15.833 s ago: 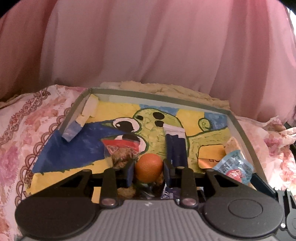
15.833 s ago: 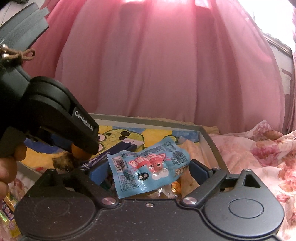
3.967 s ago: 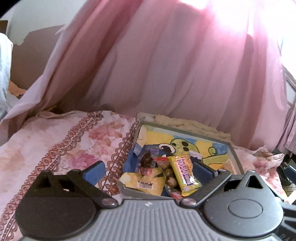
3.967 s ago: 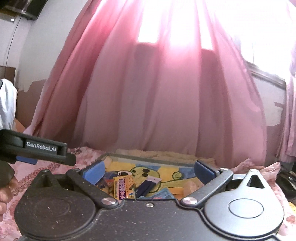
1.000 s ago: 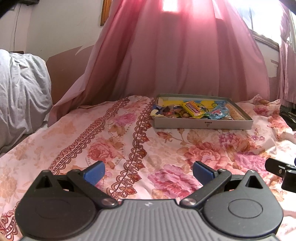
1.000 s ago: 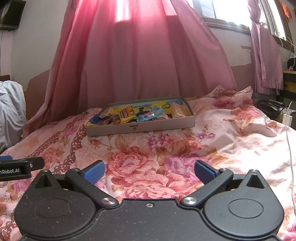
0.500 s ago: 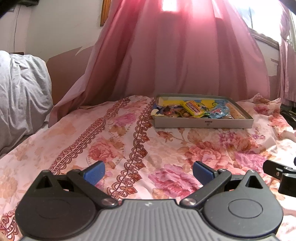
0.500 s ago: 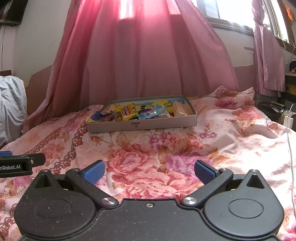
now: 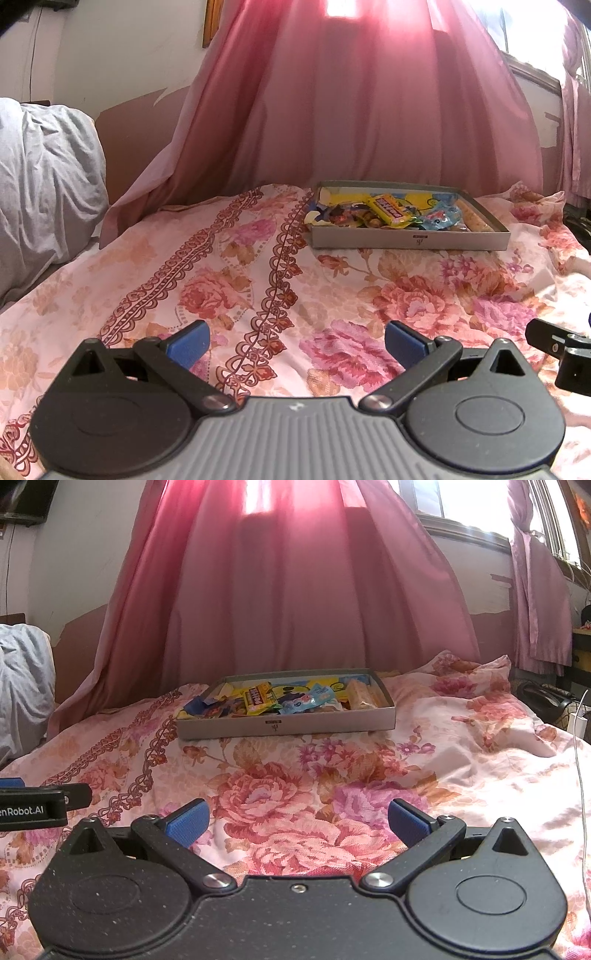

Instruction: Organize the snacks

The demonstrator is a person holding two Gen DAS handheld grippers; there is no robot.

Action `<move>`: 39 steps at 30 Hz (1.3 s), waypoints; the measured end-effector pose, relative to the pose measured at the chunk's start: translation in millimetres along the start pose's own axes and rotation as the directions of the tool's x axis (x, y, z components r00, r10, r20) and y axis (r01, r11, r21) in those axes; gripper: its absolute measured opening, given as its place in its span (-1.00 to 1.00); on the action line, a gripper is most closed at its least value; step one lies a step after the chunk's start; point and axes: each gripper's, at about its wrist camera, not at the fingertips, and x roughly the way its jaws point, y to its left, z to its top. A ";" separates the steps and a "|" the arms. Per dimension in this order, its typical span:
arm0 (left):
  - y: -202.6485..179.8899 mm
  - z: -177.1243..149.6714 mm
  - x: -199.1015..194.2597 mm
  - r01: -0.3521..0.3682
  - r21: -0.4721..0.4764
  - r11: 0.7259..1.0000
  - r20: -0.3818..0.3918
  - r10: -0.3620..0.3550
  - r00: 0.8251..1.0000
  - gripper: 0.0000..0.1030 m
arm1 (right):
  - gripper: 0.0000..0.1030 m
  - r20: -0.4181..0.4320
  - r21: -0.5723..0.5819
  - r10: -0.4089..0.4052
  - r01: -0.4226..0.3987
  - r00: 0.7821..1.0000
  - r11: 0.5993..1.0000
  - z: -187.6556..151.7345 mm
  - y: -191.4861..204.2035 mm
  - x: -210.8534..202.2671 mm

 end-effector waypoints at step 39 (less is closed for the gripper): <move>3.4 -1.1 1.7 0.000 -0.023 1.000 -0.019 -0.001 1.000 0.99 | 0.99 -0.035 -0.008 0.006 -0.006 0.999 1.000 -2.7 0.6 5.9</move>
